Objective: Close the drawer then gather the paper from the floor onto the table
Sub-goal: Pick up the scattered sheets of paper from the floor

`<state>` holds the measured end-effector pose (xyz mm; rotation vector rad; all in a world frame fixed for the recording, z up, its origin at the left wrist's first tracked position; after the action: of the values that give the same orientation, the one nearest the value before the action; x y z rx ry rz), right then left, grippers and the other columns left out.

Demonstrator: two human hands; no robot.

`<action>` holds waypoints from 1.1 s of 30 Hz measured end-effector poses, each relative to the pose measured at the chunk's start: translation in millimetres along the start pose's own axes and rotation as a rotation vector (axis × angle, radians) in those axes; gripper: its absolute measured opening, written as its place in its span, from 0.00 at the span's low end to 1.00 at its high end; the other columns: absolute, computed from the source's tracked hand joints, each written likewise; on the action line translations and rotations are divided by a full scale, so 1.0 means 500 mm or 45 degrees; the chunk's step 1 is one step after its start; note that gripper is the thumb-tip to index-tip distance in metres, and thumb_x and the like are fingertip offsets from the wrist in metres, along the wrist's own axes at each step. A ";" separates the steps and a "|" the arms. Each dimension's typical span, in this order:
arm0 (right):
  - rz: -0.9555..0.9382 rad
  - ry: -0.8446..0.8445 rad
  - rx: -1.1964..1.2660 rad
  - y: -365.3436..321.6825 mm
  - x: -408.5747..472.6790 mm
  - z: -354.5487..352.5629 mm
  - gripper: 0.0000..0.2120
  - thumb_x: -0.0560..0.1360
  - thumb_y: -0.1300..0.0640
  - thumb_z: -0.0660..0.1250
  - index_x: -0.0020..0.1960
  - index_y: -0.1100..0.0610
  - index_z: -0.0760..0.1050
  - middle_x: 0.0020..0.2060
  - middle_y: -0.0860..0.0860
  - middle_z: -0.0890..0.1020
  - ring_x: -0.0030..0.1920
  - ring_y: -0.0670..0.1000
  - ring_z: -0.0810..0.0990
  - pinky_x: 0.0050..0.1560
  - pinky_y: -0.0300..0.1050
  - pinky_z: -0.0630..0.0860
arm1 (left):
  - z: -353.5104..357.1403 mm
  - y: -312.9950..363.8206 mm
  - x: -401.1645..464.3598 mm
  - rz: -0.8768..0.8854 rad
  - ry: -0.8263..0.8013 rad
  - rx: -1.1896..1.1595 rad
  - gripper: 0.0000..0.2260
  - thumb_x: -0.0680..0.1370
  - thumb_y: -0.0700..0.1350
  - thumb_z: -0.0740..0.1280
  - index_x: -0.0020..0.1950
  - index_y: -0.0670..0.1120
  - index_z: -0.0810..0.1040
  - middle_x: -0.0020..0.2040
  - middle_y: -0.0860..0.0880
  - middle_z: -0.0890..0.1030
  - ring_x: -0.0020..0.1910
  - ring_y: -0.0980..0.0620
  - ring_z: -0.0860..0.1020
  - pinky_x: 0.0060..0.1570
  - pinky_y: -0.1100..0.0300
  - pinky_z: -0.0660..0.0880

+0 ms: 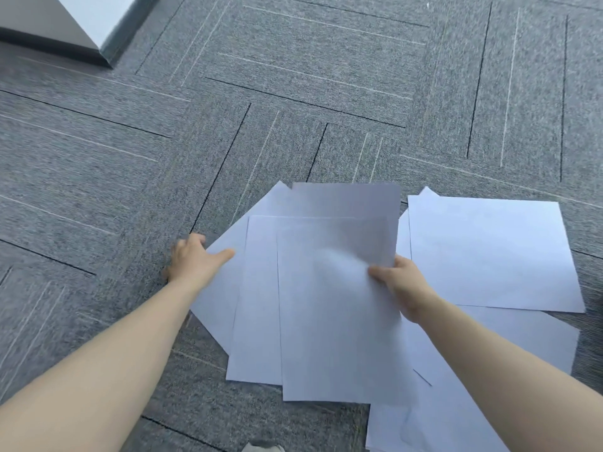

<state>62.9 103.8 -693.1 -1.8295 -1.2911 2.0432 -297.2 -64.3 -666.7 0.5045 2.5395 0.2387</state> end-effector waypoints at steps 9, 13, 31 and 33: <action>-0.036 -0.119 0.336 -0.015 -0.003 0.007 0.08 0.77 0.65 0.66 0.54 0.59 0.80 0.44 0.54 0.87 0.39 0.54 0.86 0.41 0.48 0.84 | 0.025 0.045 -0.033 0.223 -0.177 0.042 0.24 0.67 0.66 0.65 0.33 0.44 0.70 0.38 0.47 0.76 0.51 0.44 0.70 0.51 0.51 0.70; -0.081 -0.089 0.300 -0.023 -0.009 0.020 0.10 0.78 0.67 0.64 0.54 0.59 0.80 0.43 0.53 0.87 0.39 0.54 0.86 0.41 0.48 0.83 | 0.047 0.058 -0.048 0.275 -0.292 -0.213 0.11 0.73 0.52 0.70 0.47 0.46 0.81 0.45 0.47 0.84 0.47 0.44 0.80 0.48 0.52 0.75; -0.120 -0.172 0.351 -0.056 -0.052 -0.024 0.09 0.77 0.64 0.66 0.56 0.57 0.81 0.42 0.50 0.87 0.39 0.50 0.86 0.38 0.42 0.81 | 0.159 0.170 -0.153 0.164 -0.921 -0.981 0.33 0.54 0.51 0.82 0.57 0.46 0.78 0.50 0.47 0.86 0.50 0.45 0.83 0.52 0.51 0.78; -0.129 -0.206 0.358 -0.066 -0.058 -0.023 0.09 0.78 0.60 0.66 0.57 0.56 0.81 0.45 0.51 0.87 0.42 0.51 0.86 0.42 0.44 0.82 | 0.165 0.162 -0.150 0.151 -0.860 -0.910 0.20 0.60 0.44 0.78 0.49 0.46 0.80 0.42 0.50 0.86 0.43 0.48 0.83 0.44 0.56 0.78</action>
<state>66.2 113.6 -648.6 -1.4767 -1.0400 2.2228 -169.0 -14.8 -679.2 0.3597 1.6242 0.8235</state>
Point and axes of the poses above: each hand's wrist, its own x-axis towards the middle knuckle, its own z-axis out of the palm, y = z × x, the point moved 8 cm from there along x, towards the middle knuckle
